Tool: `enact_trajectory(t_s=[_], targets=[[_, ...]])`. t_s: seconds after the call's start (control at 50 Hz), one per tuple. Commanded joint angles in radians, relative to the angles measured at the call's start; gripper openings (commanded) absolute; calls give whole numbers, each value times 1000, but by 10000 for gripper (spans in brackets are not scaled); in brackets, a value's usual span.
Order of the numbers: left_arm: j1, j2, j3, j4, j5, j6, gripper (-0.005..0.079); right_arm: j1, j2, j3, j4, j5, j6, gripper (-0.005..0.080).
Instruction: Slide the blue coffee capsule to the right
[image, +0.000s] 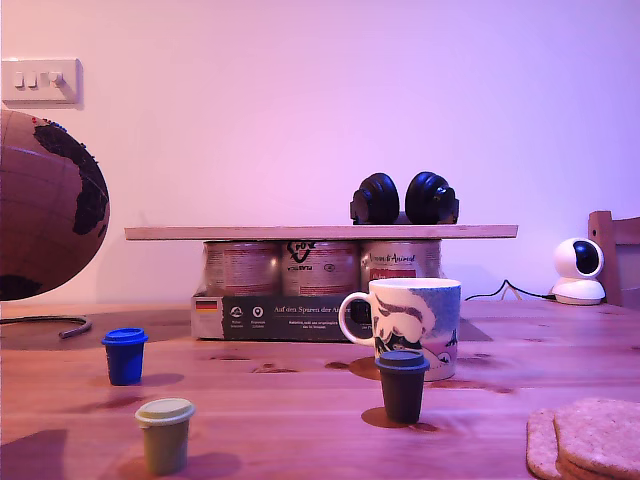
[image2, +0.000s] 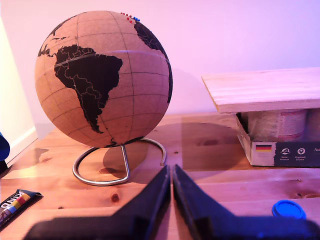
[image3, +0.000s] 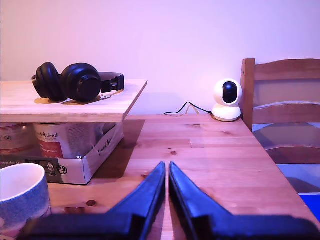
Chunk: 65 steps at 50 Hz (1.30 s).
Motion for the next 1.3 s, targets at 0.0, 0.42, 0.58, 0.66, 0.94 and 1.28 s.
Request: enact_trajectory(t_s=[0.0, 0.42, 0.58, 0.66, 0.94, 1.28], targets=[[43, -14, -27, 6, 177, -79, -19, -111, -6, -11, -124, -126, -19, -12], [43, -14, -27, 6, 184, -120, -19, -101, -6, -10, -149, -456, -19, -12], [43, -14, -27, 5, 194, -122, -19, -71, -6, -10, -155, -675, -8, -12], [42, -14, -27, 3, 207, -131, -19, -53, -6, -10, -157, -747, 32, -12], [36, -14, -24, -67, 270, -261, -19, 3, -6, -10, -159, -780, 56, -12], [18, 49, 85, -265, 288, -401, -19, 13, -6, -10, -159, -779, 56, -12]])
